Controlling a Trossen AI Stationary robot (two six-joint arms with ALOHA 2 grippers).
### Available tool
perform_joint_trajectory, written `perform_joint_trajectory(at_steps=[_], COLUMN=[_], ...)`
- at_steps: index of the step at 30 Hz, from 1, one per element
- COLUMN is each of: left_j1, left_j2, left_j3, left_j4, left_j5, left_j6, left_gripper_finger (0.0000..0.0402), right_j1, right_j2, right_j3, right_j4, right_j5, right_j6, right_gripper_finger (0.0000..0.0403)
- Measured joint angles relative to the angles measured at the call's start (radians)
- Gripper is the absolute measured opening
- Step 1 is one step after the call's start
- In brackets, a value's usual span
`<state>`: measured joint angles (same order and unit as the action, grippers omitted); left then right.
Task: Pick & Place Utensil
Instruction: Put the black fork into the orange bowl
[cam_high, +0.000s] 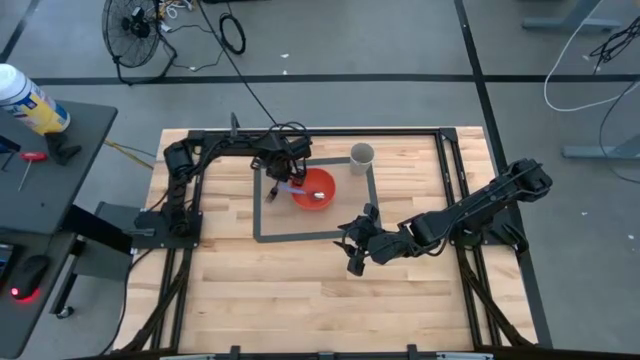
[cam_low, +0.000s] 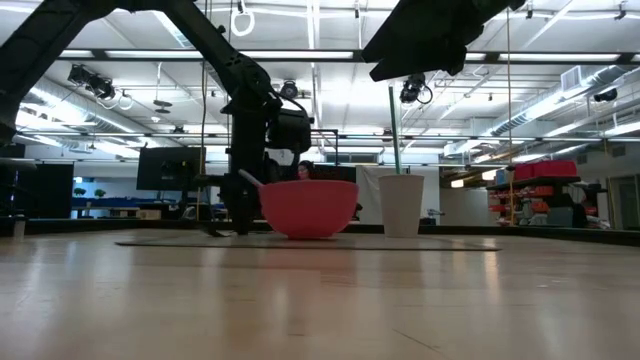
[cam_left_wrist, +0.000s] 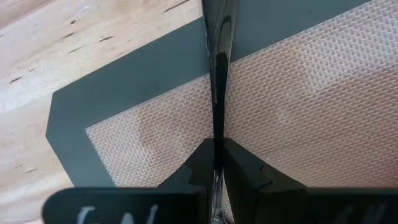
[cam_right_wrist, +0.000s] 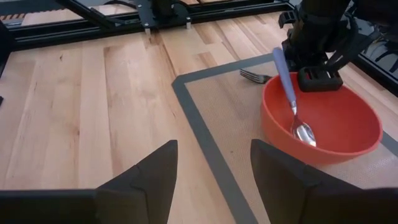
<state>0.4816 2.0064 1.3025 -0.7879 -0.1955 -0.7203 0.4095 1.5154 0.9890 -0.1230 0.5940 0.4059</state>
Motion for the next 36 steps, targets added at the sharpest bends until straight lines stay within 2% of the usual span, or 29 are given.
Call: perform_joint_trajectory(at_steps=[7, 13, 17, 20, 26, 32, 36], left_j1=[-0.007, -0.007, -0.008, -0.008, -0.009, -0.008, -0.009], left_j2=[0.0, 0.0, 0.0, 0.0, 0.0, 0.001, 0.004], left_j3=[-0.001, -0.001, -0.001, -0.001, -0.002, 0.005, 0.049], left_j4=[-0.001, -0.002, 0.0, 0.004, 0.003, -0.014, -0.071], left_j5=[-0.002, 0.031, 0.024, 0.01, -0.022, -0.024, -0.038], left_j6=[0.031, 0.04, 0.029, 0.017, -0.001, 0.02, 0.038], left_gripper_finger=[0.0039, 0.0075, 0.0084, 0.007, 0.0013, 0.0028, 0.0022], right_j1=[0.0, 0.0, 0.0, 0.0, 0.0, 0.0, 0.0], right_j2=[0.0, 0.0, 0.0, 0.0, 0.0, 0.0, 0.0], right_j3=[0.0, 0.0, 0.0, 0.0, 0.0, 0.0, 0.0], right_j4=[-0.004, -0.004, -0.005, -0.004, -0.004, -0.005, -0.004], right_j5=[0.0, 0.0, 0.0, 0.0, 0.0, 0.0, 0.0], right_j6=[0.0, -0.001, -0.001, -0.001, -0.001, -0.001, -0.001], right_gripper_finger=[0.0205, 0.0205, 0.0205, 0.0205, 0.0205, 0.0205, 0.0205])
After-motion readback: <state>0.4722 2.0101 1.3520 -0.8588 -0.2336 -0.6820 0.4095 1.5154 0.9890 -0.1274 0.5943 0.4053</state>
